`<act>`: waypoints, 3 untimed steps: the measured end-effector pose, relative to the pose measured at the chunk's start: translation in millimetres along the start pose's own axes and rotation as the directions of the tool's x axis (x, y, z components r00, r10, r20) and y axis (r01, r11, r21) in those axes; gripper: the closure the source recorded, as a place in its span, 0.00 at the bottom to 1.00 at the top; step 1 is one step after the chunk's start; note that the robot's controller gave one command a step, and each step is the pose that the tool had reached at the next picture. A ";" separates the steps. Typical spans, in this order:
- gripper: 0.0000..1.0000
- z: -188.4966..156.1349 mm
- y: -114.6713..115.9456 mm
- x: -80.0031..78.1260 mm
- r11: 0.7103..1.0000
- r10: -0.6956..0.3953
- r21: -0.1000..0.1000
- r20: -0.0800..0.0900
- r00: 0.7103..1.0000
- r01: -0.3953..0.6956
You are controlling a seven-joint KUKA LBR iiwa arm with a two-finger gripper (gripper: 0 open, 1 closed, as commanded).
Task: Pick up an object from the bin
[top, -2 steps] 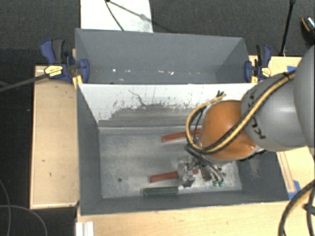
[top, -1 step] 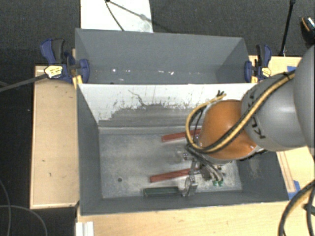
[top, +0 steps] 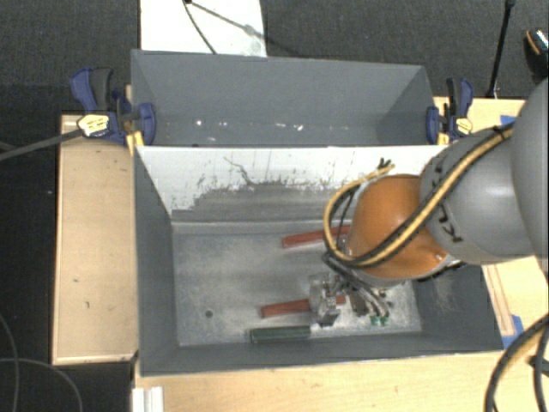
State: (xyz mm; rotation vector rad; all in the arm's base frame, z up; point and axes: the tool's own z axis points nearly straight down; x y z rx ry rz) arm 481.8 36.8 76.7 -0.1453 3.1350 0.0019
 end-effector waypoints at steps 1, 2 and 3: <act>0.00 -0.2 -0.1 -0.5 1.000 0.003 0.000 0.001 1.000 -0.003; 1.00 0.0 0.0 0.0 1.000 0.005 0.000 0.000 1.000 -0.005; 0.00 -0.2 -0.1 -0.5 1.000 0.007 0.000 0.001 1.000 -0.007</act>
Offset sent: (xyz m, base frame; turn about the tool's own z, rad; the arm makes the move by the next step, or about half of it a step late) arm 0.0000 0.0000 0.0000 0.0000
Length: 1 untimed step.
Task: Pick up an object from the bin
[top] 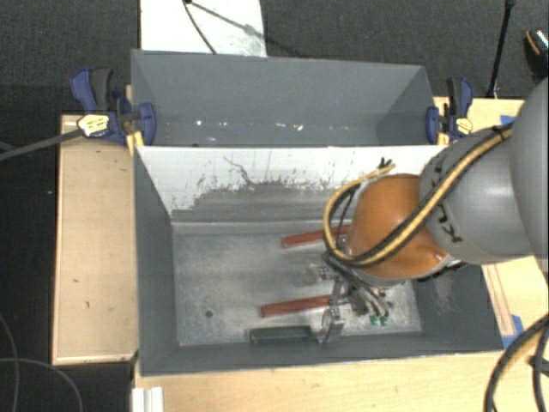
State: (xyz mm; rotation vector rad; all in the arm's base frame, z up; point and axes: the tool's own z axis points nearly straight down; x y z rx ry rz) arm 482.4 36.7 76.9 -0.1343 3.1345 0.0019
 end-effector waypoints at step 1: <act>1.00 0.2 0.1 0.5 1.000 0.003 0.000 -0.001 1.000 -0.003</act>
Offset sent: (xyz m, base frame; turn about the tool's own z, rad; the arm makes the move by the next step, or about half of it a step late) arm 0.0000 0.0000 0.0000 0.0000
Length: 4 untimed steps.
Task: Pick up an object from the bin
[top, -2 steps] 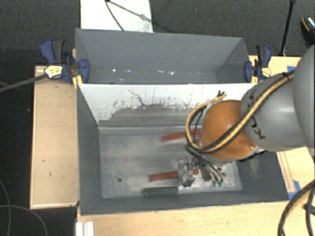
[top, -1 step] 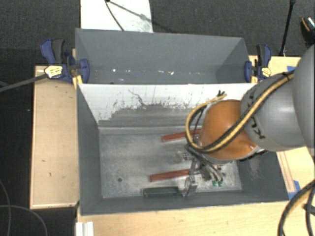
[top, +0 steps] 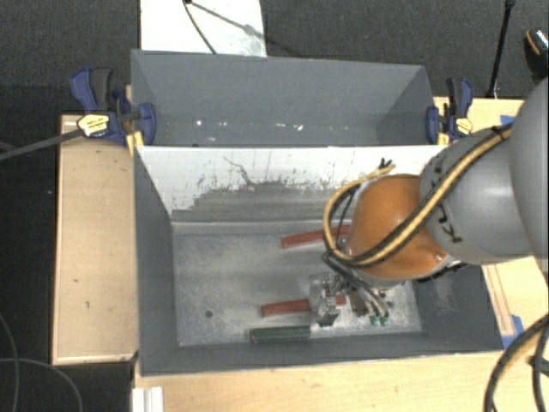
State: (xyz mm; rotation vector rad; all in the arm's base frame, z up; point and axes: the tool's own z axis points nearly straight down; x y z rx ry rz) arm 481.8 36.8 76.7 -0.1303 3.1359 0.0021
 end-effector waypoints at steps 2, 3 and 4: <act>1.00 0.0 0.0 0.0 1.000 0.003 0.000 0.000 1.000 -0.003; 0.00 -0.2 -0.1 -0.6 1.000 0.005 0.000 0.001 1.000 -0.005; 1.00 0.0 0.0 0.0 1.000 0.006 0.000 0.000 1.000 -0.006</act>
Offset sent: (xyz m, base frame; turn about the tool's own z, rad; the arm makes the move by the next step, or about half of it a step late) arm 0.0000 0.0000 0.0000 0.0000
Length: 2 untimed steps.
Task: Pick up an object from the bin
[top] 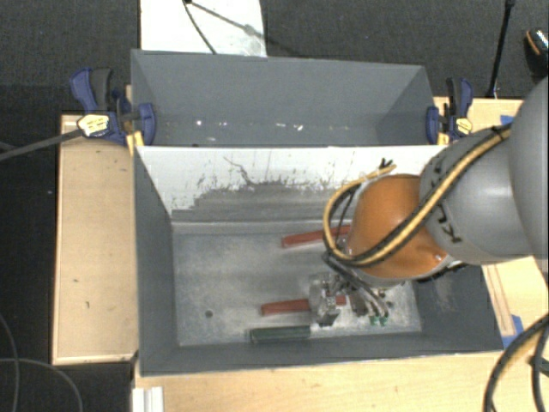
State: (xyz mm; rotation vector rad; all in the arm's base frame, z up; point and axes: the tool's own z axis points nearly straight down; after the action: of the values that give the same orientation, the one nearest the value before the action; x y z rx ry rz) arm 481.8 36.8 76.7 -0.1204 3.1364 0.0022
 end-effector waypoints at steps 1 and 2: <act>0.00 -0.2 -0.1 -0.6 1.000 -0.022 0.000 0.001 1.000 0.022; 1.00 0.0 0.0 0.0 1.000 -0.021 0.000 0.000 1.000 0.021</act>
Offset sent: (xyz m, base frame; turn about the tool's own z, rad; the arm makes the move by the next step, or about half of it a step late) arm 0.0000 0.0000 0.0000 0.0000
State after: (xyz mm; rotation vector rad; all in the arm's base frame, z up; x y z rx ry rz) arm 481.8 36.7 76.7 -0.1533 3.1349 0.0022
